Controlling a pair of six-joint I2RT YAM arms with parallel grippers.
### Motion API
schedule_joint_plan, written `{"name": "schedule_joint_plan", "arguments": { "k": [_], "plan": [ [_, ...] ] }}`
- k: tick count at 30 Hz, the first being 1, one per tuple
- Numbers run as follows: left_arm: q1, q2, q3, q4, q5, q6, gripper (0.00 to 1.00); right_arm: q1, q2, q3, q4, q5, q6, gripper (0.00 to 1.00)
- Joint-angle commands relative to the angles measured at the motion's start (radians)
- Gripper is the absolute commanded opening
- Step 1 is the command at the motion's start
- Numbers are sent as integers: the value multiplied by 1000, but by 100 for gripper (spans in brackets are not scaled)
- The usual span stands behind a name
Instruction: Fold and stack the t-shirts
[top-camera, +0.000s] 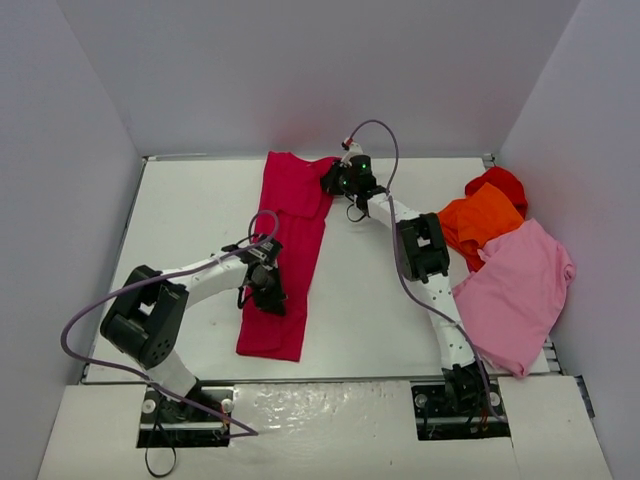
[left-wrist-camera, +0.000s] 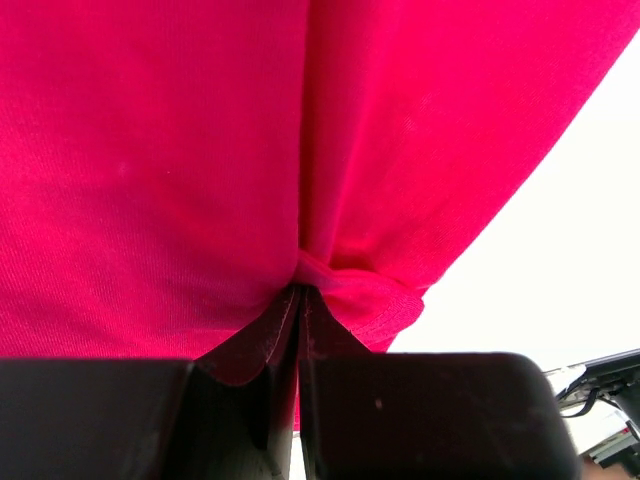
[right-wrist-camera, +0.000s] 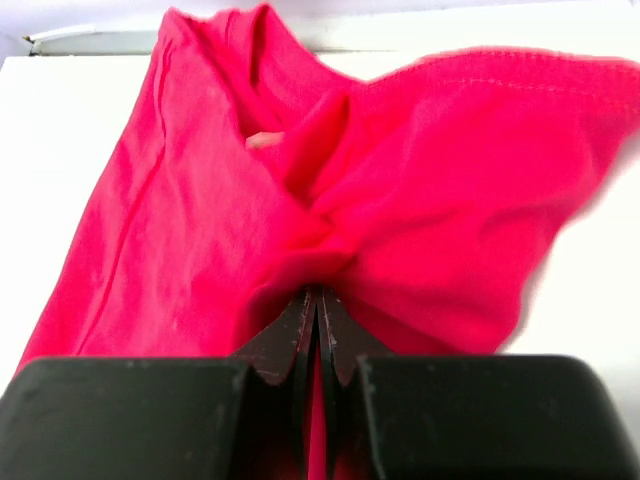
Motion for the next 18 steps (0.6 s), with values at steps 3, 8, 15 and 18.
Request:
{"name": "schedule_joint_plan", "arguments": {
  "k": [3,8,15,18],
  "plan": [
    [-47,-93,11,69,-131,-38,0,30,-388,-412,255,254,-120,0],
    [-67,-246,20,66,-255,-33,0,31,-591,-598,311,365,-187,0],
    [-66,-261,62,16,-248,-5,0,28,-671,-557,145,383,-208,8],
    [-65,-266,71,-34,-249,0,0,47,-706,-580,22,223,-75,12]
  ]
}}
